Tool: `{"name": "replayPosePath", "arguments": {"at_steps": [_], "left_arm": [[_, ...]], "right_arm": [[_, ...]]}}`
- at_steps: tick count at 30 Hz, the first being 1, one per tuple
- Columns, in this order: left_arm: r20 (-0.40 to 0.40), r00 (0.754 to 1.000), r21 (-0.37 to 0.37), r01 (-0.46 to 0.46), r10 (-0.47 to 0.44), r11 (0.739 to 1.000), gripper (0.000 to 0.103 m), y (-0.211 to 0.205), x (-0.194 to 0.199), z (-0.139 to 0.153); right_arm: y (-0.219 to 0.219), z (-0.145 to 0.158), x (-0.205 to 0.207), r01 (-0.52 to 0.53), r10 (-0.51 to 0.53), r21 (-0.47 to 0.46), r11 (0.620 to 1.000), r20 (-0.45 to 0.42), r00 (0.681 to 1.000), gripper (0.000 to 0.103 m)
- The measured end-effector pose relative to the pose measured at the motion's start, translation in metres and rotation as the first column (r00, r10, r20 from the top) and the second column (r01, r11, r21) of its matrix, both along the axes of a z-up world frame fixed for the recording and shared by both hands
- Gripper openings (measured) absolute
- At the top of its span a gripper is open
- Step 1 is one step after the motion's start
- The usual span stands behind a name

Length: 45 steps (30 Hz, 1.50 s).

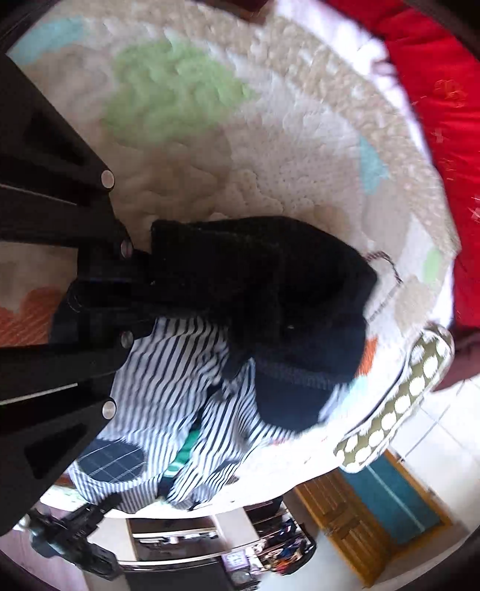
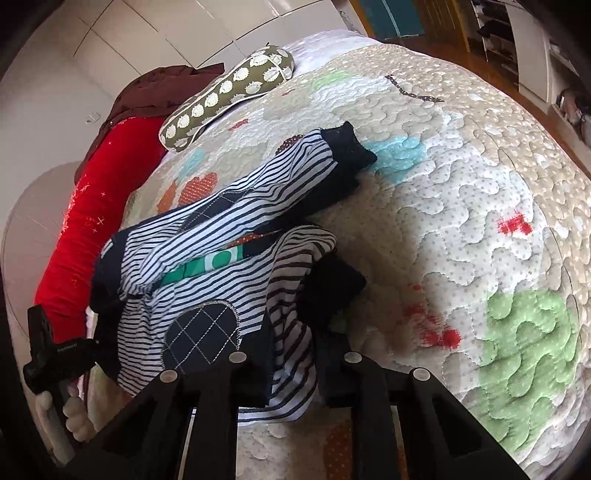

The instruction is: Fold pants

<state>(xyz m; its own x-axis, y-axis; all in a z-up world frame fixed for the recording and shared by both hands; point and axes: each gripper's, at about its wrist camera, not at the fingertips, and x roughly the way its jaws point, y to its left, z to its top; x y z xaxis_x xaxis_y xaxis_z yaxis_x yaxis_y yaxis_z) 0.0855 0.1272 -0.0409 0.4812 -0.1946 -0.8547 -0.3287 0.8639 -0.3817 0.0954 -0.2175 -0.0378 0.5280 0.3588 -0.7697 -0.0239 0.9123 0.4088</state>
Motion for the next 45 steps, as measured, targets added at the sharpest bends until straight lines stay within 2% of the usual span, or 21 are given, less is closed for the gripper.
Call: {"name": "replayPosePath", "arguments": {"at_steps": [5, 9, 10, 13, 14, 16, 19, 21, 23, 24, 26, 28, 31, 37, 42, 43, 44, 45], "left_arm": [[0.047, 0.999, 0.024, -0.002, 0.001, 1.0, 0.008, -0.006, -0.049, 0.034], [0.058, 0.998, 0.018, 0.002, -0.003, 1.0, 0.009, -0.013, -0.086, 0.03], [0.039, 0.999, 0.013, 0.007, -0.007, 1.0, 0.01, -0.015, -0.092, 0.022], [-0.016, 1.0, 0.0, 0.013, -0.013, 1.0, 0.012, -0.018, -0.1, -0.002], [-0.02, 1.0, -0.005, 0.015, -0.015, 1.0, 0.012, -0.018, -0.102, -0.006], [0.0, 1.0, -0.021, 0.026, -0.026, 0.999, 0.012, -0.017, -0.107, -0.005], [0.073, 0.996, -0.02, 0.043, -0.041, 0.999, 0.015, -0.015, -0.123, 0.012], [0.137, 0.989, 0.013, 0.057, -0.058, 0.998, 0.017, -0.017, -0.135, 0.03], [0.175, 0.982, 0.048, 0.059, -0.066, 0.997, 0.024, -0.019, -0.134, 0.045], [0.203, 0.977, 0.065, 0.059, -0.071, 0.996, 0.028, -0.019, -0.131, 0.056], [0.231, 0.969, 0.088, 0.065, -0.083, 0.994, 0.047, -0.017, -0.118, 0.069], [0.251, 0.964, 0.134, 0.061, -0.093, 0.989, 0.049, -0.015, -0.094, 0.08], [0.238, 0.962, 0.167, 0.095, -0.134, 0.981, 0.06, -0.01, -0.048, 0.08], [0.105, 0.977, 0.11, 0.172, -0.183, 0.979, 0.061, 0.004, 0.052, 0.029], [0.016, 0.963, 0.03, 0.269, -0.27, 0.963, 0.061, -0.002, 0.104, -0.01], [-0.005, 0.959, 0.042, 0.282, -0.282, 0.958, 0.061, -0.008, 0.111, -0.014], [-0.032, 0.957, 0.067, 0.288, -0.287, 0.955, 0.055, -0.014, 0.116, -0.016], [-0.064, 0.954, 0.109, 0.297, -0.291, 0.949, 0.042, -0.022, 0.118, -0.017]], "right_arm": [[-0.016, 0.024, -0.036, -0.03, 0.029, 0.034, 0.999, 0.033, 0.999, 0.018], [-0.038, 0.028, -0.079, -0.038, 0.036, 0.064, 0.997, 0.04, 0.999, 0.019], [-0.041, 0.025, -0.087, -0.044, 0.042, 0.05, 0.998, 0.038, 0.998, 0.019], [-0.044, 0.011, -0.105, -0.039, 0.039, -0.08, 0.996, -0.005, 0.999, 0.029], [-0.046, 0.011, -0.11, -0.043, 0.041, -0.109, 0.993, -0.012, 0.999, 0.03], [-0.055, 0.022, -0.115, -0.047, 0.048, -0.109, 0.993, 0.008, 0.999, 0.03], [-0.065, 0.047, -0.109, -0.013, 0.024, -0.146, 0.989, 0.068, 0.997, 0.044], [-0.061, 0.059, -0.093, -0.012, 0.028, -0.18, 0.984, 0.084, 0.996, 0.049], [-0.054, 0.063, -0.068, -0.024, 0.04, -0.204, 0.979, 0.077, 0.996, 0.051], [-0.05, 0.063, -0.052, -0.024, 0.04, -0.214, 0.977, 0.069, 0.997, 0.052], [-0.043, 0.061, -0.018, -0.014, 0.025, -0.214, 0.977, 0.046, 0.999, 0.052], [-0.036, 0.058, 0.016, 0.011, -0.007, -0.205, 0.979, 0.022, 1.0, 0.052], [-0.027, 0.056, 0.056, 0.031, -0.032, -0.218, 0.975, -0.001, 0.999, 0.052], [-0.012, 0.041, 0.121, 0.02, -0.044, -0.321, 0.947, -0.068, 0.997, 0.054], [0.006, 0.019, 0.155, -0.054, 0.003, -0.349, 0.935, -0.145, 0.989, 0.055], [0.011, 0.015, 0.159, -0.07, 0.013, -0.369, 0.927, -0.153, 0.988, 0.054], [0.014, 0.011, 0.16, -0.078, 0.017, -0.379, 0.922, -0.163, 0.987, 0.03], [0.016, 0.007, 0.159, -0.087, 0.019, -0.375, 0.923, -0.18, 0.984, 0.015]]}}
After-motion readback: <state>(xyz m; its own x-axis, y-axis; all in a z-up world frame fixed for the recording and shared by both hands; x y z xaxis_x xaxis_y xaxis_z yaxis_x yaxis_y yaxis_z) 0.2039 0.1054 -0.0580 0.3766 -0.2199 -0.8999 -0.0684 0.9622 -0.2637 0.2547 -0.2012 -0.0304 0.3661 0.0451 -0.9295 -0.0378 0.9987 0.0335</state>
